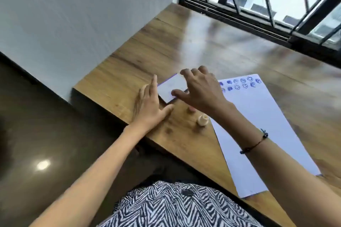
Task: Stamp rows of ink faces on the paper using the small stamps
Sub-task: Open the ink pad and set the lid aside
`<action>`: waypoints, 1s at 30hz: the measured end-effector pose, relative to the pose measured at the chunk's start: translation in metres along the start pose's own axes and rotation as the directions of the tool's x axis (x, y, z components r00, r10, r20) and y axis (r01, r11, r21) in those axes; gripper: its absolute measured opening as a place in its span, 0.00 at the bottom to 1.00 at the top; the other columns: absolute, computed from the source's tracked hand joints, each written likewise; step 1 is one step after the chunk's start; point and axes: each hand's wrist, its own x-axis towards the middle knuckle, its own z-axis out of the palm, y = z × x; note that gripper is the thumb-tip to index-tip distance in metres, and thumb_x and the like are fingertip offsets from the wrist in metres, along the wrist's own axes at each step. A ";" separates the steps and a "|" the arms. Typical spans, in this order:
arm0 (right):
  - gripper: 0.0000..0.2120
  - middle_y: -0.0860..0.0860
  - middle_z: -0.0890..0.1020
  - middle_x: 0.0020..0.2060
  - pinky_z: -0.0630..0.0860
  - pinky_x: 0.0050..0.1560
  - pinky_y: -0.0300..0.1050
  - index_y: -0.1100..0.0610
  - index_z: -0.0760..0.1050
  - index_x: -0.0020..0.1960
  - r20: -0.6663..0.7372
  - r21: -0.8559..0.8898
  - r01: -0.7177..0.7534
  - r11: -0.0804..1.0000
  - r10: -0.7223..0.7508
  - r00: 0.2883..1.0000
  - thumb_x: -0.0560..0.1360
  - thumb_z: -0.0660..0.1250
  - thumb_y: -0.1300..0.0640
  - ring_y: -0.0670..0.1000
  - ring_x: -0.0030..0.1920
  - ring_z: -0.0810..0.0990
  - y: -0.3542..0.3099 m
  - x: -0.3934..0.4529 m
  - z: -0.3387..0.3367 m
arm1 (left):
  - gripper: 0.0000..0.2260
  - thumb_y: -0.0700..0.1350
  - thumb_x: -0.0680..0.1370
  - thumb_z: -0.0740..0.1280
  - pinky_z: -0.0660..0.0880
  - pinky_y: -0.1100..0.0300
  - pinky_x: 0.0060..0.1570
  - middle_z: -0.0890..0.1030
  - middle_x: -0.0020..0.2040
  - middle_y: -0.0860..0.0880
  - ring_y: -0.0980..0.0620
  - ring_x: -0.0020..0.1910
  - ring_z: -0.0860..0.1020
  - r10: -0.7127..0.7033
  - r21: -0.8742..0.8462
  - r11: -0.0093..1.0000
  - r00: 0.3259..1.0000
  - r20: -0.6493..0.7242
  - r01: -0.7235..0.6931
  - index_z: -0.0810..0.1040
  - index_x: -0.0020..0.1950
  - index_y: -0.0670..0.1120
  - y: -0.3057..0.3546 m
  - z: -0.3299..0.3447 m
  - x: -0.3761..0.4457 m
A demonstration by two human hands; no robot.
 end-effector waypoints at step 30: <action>0.20 0.57 0.82 0.43 0.80 0.45 0.53 0.56 0.76 0.45 0.761 -0.092 -0.164 0.982 0.176 0.624 0.65 0.68 0.40 0.62 0.45 0.83 0.000 0.160 -0.043 | 0.46 0.57 0.71 0.67 0.64 0.48 0.68 0.69 0.69 0.44 0.45 0.66 0.66 0.003 0.100 0.995 0.985 -0.173 0.014 0.36 0.73 0.47 0.004 0.003 -0.006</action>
